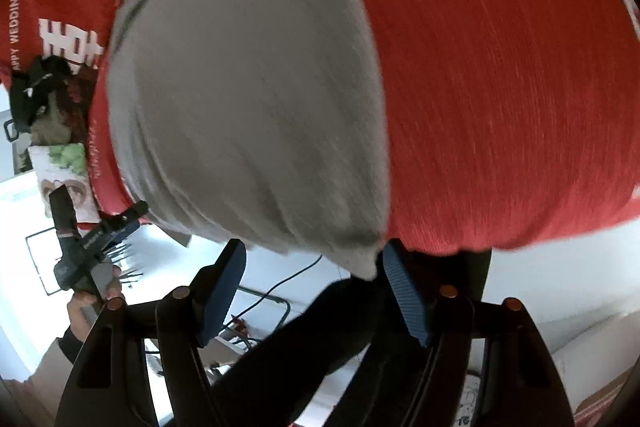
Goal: Fold small clothes
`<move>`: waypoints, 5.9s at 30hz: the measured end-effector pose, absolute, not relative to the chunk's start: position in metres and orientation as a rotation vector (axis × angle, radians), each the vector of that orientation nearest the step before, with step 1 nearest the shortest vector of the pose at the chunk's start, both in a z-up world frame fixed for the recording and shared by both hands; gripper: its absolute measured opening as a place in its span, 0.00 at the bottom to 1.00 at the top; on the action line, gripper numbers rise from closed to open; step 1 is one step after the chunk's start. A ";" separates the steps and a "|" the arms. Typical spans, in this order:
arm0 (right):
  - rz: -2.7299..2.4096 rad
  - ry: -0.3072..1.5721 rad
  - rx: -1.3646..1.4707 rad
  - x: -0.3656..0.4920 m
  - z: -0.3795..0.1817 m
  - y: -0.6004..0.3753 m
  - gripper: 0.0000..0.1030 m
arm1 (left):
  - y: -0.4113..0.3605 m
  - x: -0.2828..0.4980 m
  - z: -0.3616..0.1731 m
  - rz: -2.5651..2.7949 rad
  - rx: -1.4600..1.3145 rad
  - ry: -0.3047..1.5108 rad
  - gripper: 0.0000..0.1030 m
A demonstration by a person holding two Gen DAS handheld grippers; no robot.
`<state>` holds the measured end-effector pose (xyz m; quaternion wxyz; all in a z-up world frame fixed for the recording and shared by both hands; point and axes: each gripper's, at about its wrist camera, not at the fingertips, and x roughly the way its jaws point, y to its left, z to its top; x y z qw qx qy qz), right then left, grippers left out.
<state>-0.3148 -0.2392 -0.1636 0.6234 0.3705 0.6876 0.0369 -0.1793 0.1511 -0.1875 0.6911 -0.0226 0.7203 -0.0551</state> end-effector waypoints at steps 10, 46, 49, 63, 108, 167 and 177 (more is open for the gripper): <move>0.097 1.574 0.901 -0.318 -0.197 -0.223 0.72 | 0.156 -0.187 -0.201 -0.252 -0.224 1.639 0.74; 0.022 1.214 1.210 -0.116 -0.122 -0.334 0.49 | 0.101 0.029 -0.095 -0.404 -0.123 1.323 0.88; 0.025 1.247 1.026 -0.107 -0.101 -0.334 0.54 | 0.080 0.029 -0.099 -0.449 0.040 1.346 0.88; 0.065 1.415 0.450 -0.073 -0.107 -0.288 0.55 | -0.006 0.000 -0.148 -0.500 0.674 1.209 0.88; -0.308 1.276 0.452 0.054 -0.098 -0.349 0.10 | 0.078 0.192 -0.127 -0.204 0.177 1.235 0.68; -0.351 1.195 0.730 -0.097 -0.053 -0.329 0.15 | 0.081 0.123 -0.117 -0.347 -0.037 1.314 0.16; -0.221 1.238 0.809 -0.019 -0.106 -0.323 0.10 | 0.076 0.171 -0.166 -0.289 -0.090 1.375 0.16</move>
